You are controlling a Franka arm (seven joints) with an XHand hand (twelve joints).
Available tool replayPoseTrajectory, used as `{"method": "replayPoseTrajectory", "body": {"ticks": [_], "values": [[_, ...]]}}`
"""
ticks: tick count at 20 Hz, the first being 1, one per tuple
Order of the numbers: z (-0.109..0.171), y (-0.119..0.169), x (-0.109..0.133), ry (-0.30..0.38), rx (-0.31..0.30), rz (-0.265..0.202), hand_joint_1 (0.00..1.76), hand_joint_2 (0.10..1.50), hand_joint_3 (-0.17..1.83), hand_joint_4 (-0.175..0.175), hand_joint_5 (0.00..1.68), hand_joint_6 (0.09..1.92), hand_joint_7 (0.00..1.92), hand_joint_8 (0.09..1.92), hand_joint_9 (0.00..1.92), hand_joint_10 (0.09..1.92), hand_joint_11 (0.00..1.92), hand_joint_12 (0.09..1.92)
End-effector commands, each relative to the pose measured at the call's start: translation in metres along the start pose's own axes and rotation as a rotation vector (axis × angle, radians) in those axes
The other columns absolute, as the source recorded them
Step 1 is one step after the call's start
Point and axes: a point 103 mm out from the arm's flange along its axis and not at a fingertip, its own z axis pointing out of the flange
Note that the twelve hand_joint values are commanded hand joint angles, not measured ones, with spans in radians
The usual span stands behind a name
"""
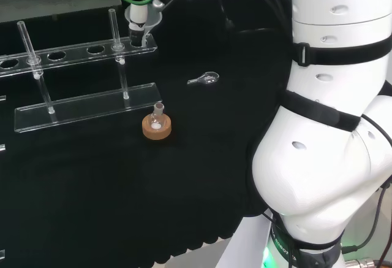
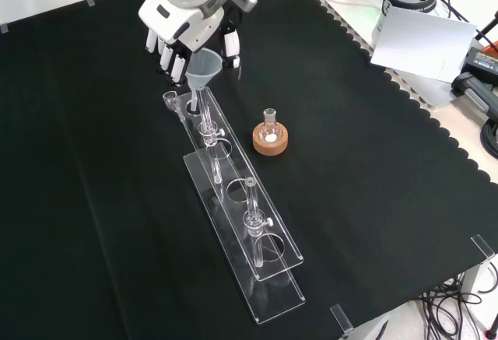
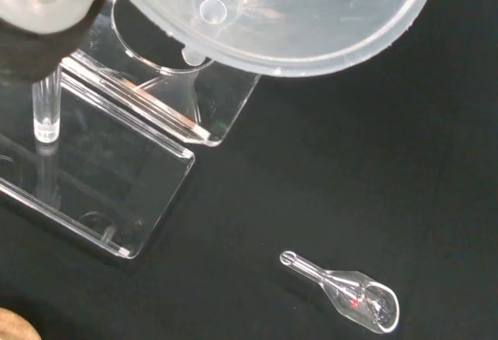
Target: Put the funnel back on the funnel stand.
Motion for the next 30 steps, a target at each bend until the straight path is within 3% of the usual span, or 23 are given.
{"method": "replayPoseTrajectory", "body": {"ticks": [1,4,6,9,11,13,19,25,30], "values": [[0.005,0.007,0.004,0.005,0.013,-0.012,1.03,1.07,0.02,0.175,1.03,0.92,0.85,0.7,1.27,0.25,0.87,1.07],[0.016,0.01,-0.003,0.028,0.009,-0.018,1.03,1.07,0.02,0.175,1.03,0.92,0.85,0.7,1.27,0.25,0.86,1.07],[0.006,0.014,0.012,-0.008,0.029,-0.005,1.03,1.07,0.02,0.175,1.03,0.92,0.85,0.7,1.26,0.25,0.86,1.07],[0.005,0.016,0.016,-0.002,0.044,0.007,1.03,1.07,0.02,0.175,1.03,0.93,0.84,0.7,1.26,0.24,0.86,1.07],[0.008,0.016,0.015,0.014,0.042,0.004,0.96,1.03,-0.01,0.097,0.97,0.86,0.83,0.7,1.25,0.24,0.86,1.06],[0.014,0.015,0.01,0.023,0.037,-0.006,0.93,1.01,-0.03,0.06,0.94,0.82,0.82,0.7,1.24,0.24,0.86,1.06],[0.011,0.019,0.019,0.008,0.03,-0.025,0.9,1.01,-0.06,0.02,0.82,0.8,0.75,0.71,1.19,0.23,0.84,1.07],[0.026,0.014,0.001,0.057,0.027,-0.04,0.85,1.05,-0.17,0.008,0.67,0.79,0.58,0.72,1.04,0.26,0.75,1.13],[0.027,0.01,-0.005,0.087,0.044,-0.034,0.78,1.01,-0.17,-0.011,0.4,0.41,0.32,0.68,0.73,0.4,0.56,1.26]]}}
